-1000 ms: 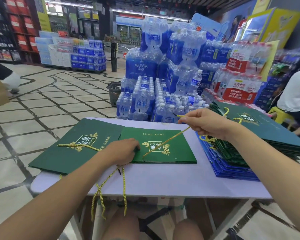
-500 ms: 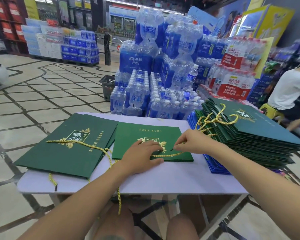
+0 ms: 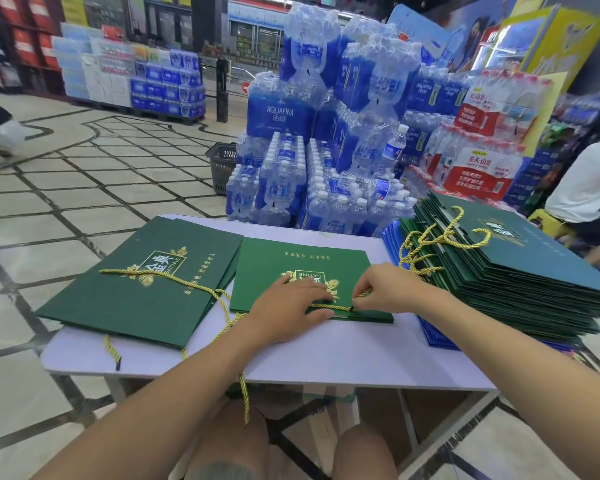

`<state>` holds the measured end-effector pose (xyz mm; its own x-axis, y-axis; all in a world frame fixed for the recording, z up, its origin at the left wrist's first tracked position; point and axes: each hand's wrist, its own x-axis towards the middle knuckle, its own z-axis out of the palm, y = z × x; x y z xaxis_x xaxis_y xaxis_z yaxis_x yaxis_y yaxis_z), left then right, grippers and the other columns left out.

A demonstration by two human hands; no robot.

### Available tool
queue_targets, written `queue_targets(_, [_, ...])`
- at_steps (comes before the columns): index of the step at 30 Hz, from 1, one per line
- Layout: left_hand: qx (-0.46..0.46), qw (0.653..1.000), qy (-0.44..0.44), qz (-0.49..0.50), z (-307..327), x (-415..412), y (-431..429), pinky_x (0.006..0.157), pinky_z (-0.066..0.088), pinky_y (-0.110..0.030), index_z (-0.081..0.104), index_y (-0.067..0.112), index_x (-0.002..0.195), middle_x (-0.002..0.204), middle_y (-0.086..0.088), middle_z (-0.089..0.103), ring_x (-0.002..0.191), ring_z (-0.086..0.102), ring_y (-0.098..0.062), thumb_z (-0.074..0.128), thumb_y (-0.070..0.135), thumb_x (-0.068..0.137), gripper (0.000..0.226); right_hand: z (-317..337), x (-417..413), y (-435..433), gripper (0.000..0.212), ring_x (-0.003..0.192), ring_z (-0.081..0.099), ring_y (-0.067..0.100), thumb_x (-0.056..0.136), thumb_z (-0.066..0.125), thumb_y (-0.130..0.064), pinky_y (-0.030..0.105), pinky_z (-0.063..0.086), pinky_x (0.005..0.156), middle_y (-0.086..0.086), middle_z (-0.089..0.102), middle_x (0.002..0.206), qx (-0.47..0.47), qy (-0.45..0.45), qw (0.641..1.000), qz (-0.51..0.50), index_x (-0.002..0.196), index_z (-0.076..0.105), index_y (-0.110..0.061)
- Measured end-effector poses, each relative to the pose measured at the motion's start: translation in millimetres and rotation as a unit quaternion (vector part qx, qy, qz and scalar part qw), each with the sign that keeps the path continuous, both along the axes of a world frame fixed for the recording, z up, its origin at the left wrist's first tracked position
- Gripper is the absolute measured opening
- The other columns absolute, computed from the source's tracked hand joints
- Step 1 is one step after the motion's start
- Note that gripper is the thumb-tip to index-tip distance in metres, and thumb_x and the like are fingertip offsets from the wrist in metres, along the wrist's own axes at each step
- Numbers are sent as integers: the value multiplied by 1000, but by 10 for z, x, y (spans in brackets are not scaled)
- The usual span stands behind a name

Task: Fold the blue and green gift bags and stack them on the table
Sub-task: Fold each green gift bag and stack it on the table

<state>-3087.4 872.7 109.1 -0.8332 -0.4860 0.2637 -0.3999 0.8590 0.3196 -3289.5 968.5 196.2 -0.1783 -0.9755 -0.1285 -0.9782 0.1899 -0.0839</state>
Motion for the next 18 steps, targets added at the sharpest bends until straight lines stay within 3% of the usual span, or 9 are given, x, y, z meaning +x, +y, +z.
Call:
queue_targets(5, [2,1000,21,-11,19,11,14,123,21,-48,58,40,135,142,20,58,140,43,-4,50,52,104,34,16,-28,-13,15,70,62,5,81,67,-34,25,50,59,-20,74,82,-23,-45,999,-16,83,81,-34])
queue_targets(7, [-10,999,33,-24,20,17,16,118,29,-50,57,42,131,136,21,60,131,49,-3,51,47,104,28,39,-32,-15,15,58,56,2,82,67,-30,24,49,57,-19,73,75,-56,-97,993,-43,81,81,-33])
queue_targets(11, [-13,999,24,-28,10,17,7,113,33,-53,61,42,125,127,18,63,121,53,-4,45,43,107,24,68,-14,17,13,48,49,-1,85,70,-24,14,40,50,-23,68,62,-48,-180,982,-37,83,82,-28])
queue_targets(15, [-18,1000,1,-10,12,-1,12,120,28,-49,57,37,139,137,14,61,130,51,-8,39,45,109,36,60,13,50,16,61,58,4,81,68,-35,20,44,53,-25,68,72,-39,-30,999,-8,88,82,-33])
queue_targets(18, [-22,1000,-9,-14,9,-7,19,119,27,-48,57,36,139,137,15,61,130,50,-7,37,44,110,37,44,21,38,17,67,59,10,82,66,-38,22,39,51,-21,67,73,-42,16,999,6,89,81,-36])
